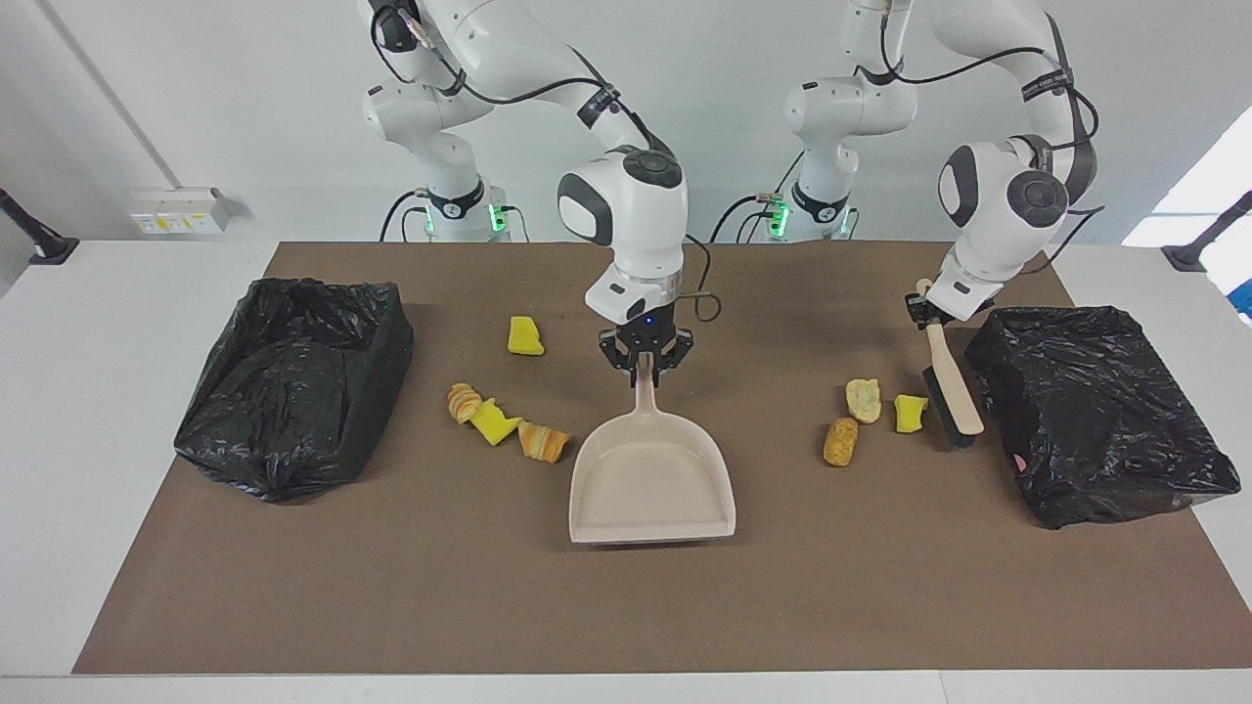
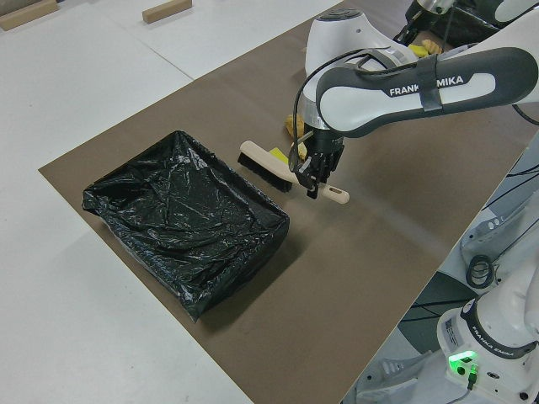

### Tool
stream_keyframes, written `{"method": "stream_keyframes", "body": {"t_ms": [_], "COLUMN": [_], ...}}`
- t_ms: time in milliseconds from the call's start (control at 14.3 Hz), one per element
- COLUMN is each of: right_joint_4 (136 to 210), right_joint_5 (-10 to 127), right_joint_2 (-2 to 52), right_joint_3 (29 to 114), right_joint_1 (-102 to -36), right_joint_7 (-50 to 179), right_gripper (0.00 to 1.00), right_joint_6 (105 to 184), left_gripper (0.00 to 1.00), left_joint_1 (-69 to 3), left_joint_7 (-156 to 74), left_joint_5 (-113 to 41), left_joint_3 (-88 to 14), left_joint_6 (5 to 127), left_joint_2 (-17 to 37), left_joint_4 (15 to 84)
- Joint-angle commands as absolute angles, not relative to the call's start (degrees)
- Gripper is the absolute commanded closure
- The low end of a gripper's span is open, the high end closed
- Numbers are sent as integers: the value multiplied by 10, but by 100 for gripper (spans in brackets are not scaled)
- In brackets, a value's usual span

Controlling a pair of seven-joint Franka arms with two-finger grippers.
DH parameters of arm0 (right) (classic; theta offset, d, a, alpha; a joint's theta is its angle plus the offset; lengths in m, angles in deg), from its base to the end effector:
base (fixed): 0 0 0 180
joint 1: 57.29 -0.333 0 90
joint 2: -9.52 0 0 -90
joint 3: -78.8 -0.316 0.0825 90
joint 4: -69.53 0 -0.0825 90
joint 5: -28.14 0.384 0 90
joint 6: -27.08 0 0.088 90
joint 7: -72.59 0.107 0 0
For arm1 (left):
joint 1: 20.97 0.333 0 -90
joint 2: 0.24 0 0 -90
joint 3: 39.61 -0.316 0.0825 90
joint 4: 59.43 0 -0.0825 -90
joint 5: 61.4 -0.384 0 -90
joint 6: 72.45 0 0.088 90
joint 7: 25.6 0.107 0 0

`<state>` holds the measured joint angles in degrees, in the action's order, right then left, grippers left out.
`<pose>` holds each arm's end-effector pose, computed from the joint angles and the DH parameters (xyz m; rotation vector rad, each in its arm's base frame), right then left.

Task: Sweep and dump trash in bin

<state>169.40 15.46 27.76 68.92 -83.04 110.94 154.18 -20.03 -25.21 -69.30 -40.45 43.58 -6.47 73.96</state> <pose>0.5450 0.3698 0.4103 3.1140 0.0918 0.3296 0.4691 0.0225 0.3683 -3.0140 0.0733 0.2967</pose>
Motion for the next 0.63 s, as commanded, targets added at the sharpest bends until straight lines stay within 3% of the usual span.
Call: {"method": "stream_keyframes", "body": {"t_ms": [0,560], "right_joint_4": [1700,1702], "right_joint_5": [185,212], "right_joint_2": [245,205], "right_joint_3": [684,684], "right_joint_1": [-805,-787], "right_joint_7": [997,681], "right_gripper": [100,100], "right_joint_6": [1502,1392], "left_gripper": [100,100], "left_joint_1": [-232,-339], "left_joint_7": [-286,-424], "left_joint_5": [-697,-655], "left_joint_3": [-403,-402], "left_joint_6": [449,453], "left_joint_2": [-73,-77], "left_joint_4": [762,769]}}
